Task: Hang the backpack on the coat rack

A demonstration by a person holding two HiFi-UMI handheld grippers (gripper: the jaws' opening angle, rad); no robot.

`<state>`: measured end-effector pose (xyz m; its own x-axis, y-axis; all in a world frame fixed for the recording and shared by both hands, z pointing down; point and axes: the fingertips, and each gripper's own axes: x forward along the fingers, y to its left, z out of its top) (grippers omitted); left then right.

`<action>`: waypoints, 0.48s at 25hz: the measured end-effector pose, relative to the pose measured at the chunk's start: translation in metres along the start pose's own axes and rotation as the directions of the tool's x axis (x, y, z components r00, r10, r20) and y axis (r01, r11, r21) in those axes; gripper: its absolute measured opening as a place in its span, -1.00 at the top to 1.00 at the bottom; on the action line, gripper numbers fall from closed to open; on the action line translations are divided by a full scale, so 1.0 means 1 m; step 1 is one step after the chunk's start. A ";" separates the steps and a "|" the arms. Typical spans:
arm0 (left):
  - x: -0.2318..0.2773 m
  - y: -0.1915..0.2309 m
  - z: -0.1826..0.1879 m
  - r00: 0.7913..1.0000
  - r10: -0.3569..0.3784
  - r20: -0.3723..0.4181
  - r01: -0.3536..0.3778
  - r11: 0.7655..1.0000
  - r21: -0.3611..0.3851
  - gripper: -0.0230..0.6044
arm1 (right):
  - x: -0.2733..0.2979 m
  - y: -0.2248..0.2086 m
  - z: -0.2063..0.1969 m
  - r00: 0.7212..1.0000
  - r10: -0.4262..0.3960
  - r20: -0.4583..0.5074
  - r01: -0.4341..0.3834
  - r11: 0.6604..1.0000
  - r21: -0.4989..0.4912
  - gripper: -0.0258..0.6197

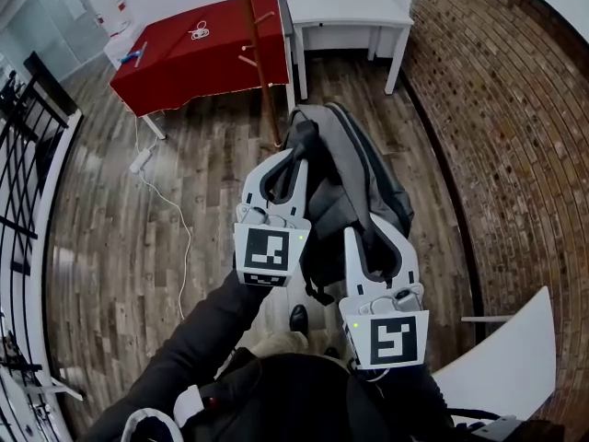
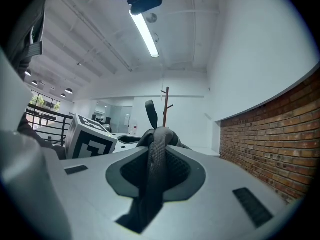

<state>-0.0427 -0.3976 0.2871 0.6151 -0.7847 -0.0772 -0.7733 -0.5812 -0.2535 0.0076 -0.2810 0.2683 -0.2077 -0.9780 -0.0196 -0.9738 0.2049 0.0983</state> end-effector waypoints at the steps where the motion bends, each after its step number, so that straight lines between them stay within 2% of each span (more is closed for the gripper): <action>1: 0.005 0.009 -0.004 1.000 -0.005 -0.002 0.005 1.000 0.001 0.80 | 0.011 0.003 0.001 1.000 -0.002 0.003 0.002 1.000 -0.003 0.73; 12: 0.045 0.068 -0.017 1.000 -0.029 0.001 0.029 1.000 -0.009 0.81 | 0.082 0.013 0.007 1.000 -0.010 -0.020 0.009 0.998 -0.054 0.73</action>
<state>-0.0701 -0.4766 0.2828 0.6375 -0.7672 -0.0707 -0.7564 -0.6057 -0.2470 -0.0228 -0.3584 0.2614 -0.1965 -0.9805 -0.0009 -0.9692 0.1941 0.1519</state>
